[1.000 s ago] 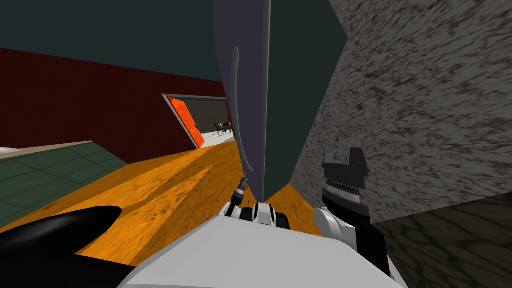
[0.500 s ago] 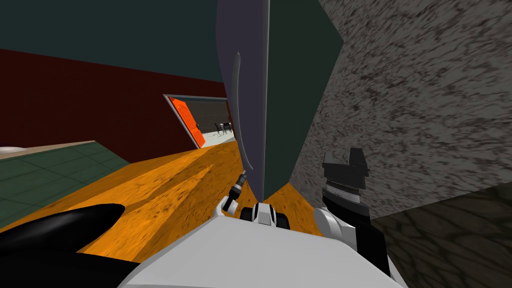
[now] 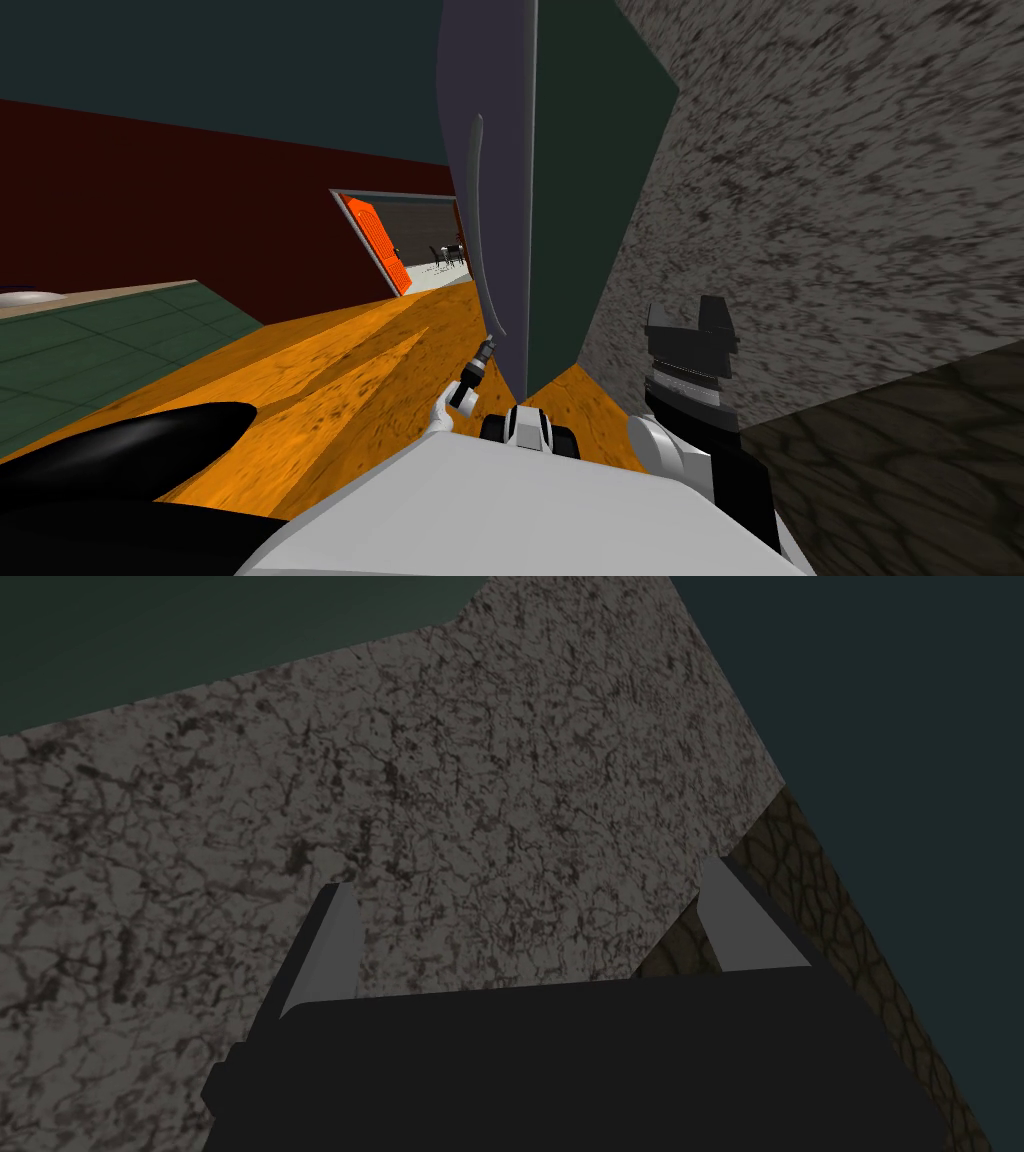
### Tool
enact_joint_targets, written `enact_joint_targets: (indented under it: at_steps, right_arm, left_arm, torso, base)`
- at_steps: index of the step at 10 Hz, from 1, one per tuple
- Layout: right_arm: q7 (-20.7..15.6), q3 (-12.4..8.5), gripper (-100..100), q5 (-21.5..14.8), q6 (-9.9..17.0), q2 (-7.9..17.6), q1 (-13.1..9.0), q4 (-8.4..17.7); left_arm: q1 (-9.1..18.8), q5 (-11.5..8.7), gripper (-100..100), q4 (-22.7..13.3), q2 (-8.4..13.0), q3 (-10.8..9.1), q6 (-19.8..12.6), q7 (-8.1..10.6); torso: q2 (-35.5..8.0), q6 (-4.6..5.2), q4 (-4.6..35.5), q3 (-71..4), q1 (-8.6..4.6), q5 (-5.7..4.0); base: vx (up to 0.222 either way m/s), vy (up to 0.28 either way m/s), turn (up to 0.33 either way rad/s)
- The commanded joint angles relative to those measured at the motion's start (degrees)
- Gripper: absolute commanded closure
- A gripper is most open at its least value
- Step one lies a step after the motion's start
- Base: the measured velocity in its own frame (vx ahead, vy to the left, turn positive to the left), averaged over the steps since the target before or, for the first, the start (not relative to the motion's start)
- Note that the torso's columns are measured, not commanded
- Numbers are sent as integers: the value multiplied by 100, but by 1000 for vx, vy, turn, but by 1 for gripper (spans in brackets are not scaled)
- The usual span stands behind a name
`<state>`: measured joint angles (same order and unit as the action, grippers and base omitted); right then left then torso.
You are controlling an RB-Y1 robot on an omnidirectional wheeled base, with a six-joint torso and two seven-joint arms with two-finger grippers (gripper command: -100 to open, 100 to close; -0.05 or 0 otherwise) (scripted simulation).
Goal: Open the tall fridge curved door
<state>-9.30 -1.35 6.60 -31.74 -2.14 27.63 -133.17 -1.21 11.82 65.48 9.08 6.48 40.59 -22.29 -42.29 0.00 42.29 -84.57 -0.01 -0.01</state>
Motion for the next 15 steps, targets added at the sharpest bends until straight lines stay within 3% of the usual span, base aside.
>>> enact_joint_targets:
  at_steps: [1, 4, 7, 10, 15]
  right_arm:
    - [0, 0, 0, 0, 0, 0, 0, 0]
    - [0, 0, 0, 0, 0, 0, 0, 0]
    - [0, 0, 0, 0, 0, 0, 0, 0]
    - [0, 0, 0, 0, 0, 0, 0, 0]
    - [0, 0, 0, 0, 0, 0, 0, 0]
  left_arm:
    - [155, 61, -100, 174, -49, 3, -385, -19]
    - [316, 128, -100, 394, -83, 8, -811, -31]
    - [371, 151, -100, 466, -86, 9, -962, -34]
    - [535, 217, -100, 677, -77, 13, -1409, -42]
    - [591, 239, -100, 745, -76, 14, -1562, -43]
  torso:
    - [-3, 8, 5, 2, -4, -1]
    - [-1, 14, 19, 0, -21, -9]
    - [2, 29, 37, -2, -34, -16]
    - [-12, 33, 57, 6, -40, -21]
    - [5, 33, 54, -3, -34, -20]
  base:
    - [-58, 5, 7]
    - [-53, -7, 15]
    - [-26, -3, 4]
    - [-43, -6, 6]
    - [-14, -4, -5]
